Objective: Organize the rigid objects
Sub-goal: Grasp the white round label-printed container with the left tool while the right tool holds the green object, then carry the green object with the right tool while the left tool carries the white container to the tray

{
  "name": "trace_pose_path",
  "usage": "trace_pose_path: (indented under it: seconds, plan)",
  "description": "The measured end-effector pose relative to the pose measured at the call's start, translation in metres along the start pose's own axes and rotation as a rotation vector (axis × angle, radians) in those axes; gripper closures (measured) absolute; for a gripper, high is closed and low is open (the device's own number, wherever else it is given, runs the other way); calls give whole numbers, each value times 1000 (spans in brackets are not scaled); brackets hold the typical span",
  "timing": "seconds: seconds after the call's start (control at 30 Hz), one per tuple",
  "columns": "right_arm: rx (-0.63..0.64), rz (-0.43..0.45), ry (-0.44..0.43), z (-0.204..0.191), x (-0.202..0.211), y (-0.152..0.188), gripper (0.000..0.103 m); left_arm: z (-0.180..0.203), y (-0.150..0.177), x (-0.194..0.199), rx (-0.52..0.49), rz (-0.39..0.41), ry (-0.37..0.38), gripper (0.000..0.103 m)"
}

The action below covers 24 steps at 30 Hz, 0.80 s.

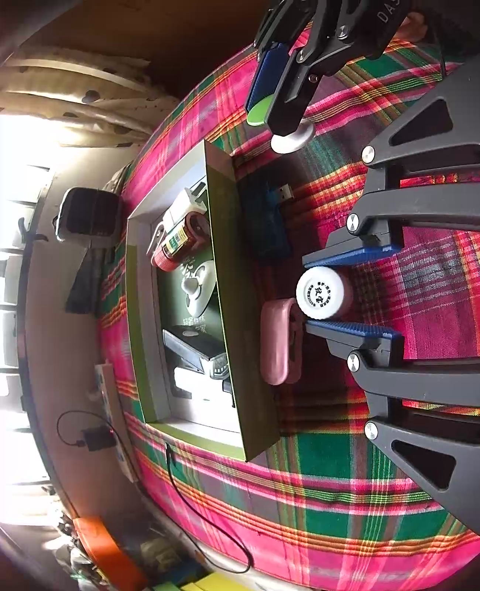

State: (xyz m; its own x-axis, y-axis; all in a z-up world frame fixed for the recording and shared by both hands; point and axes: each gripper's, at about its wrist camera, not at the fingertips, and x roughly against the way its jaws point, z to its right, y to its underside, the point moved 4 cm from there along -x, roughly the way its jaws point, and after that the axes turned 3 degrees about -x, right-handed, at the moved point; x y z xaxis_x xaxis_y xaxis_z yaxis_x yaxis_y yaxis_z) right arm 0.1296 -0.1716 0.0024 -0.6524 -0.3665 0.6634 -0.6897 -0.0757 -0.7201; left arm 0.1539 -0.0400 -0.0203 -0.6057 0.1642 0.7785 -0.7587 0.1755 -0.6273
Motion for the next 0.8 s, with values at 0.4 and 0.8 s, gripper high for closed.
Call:
trace_pose_path:
  seconds: [0.4,0.8]
  plan:
    - [1,-7,1,0,-2,1,68,0,0,4,6,4,11,76]
    - [9,4,-5,-6,3,-4,68,-4,-3,22,10,45,21,76]
